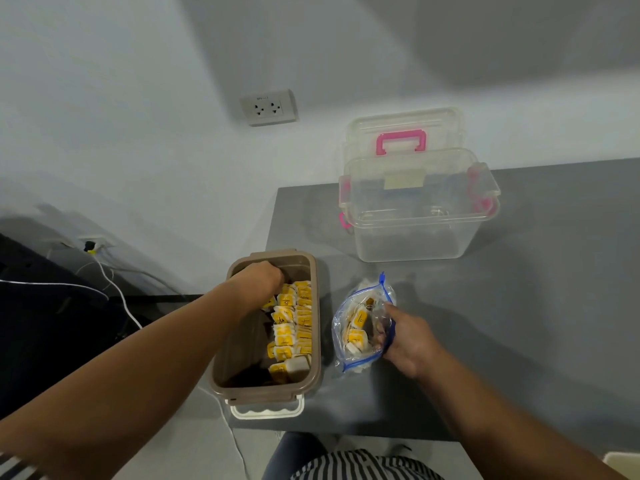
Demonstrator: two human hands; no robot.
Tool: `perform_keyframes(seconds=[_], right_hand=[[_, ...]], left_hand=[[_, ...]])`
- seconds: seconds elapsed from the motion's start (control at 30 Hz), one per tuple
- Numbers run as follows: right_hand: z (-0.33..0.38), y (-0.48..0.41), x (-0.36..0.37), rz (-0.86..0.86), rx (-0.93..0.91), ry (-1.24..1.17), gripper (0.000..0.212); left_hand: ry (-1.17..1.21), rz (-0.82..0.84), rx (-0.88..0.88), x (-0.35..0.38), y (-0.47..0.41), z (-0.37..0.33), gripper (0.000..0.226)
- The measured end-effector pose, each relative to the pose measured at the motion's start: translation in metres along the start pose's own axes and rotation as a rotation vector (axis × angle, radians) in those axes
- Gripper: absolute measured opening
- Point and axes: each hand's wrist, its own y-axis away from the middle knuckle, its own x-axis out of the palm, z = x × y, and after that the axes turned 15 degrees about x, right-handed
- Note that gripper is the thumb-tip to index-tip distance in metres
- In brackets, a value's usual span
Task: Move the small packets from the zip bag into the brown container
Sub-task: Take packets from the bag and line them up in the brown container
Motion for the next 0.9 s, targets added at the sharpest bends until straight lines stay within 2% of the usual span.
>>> perform_keyframes(seconds=[0.2,0.37,0.57,0.73,0.8,0.9], right_hand=[[0.000,-0.001,0.006,-0.004,0.003,-0.032,0.028],[-0.001,-0.002,0.004,0.032,0.003,-0.030,0.030],[-0.001,0.002,0.002,0.056,-0.003,0.016,0.030],[-0.002,0.003,-0.001,0.067,-0.008,0.023,0.029],[-0.001,0.003,-0.003,0.062,-0.021,0.027,0.030],[0.000,0.002,-0.004,0.018,-0.031,0.062,0.029]], left_hand=[[-0.095,-0.043,0.033,0.000,0.003,-0.002,0.023],[-0.033,-0.056,-0.013,-0.004,0.005,0.000,0.023],[0.202,-0.353,0.037,-0.022,0.030,0.000,0.017],[0.470,-0.614,0.140,-0.050,0.057,-0.041,0.010],[0.546,-0.655,0.196,-0.056,0.062,-0.065,0.012],[0.571,-0.611,0.278,-0.057,0.058,-0.102,0.014]])
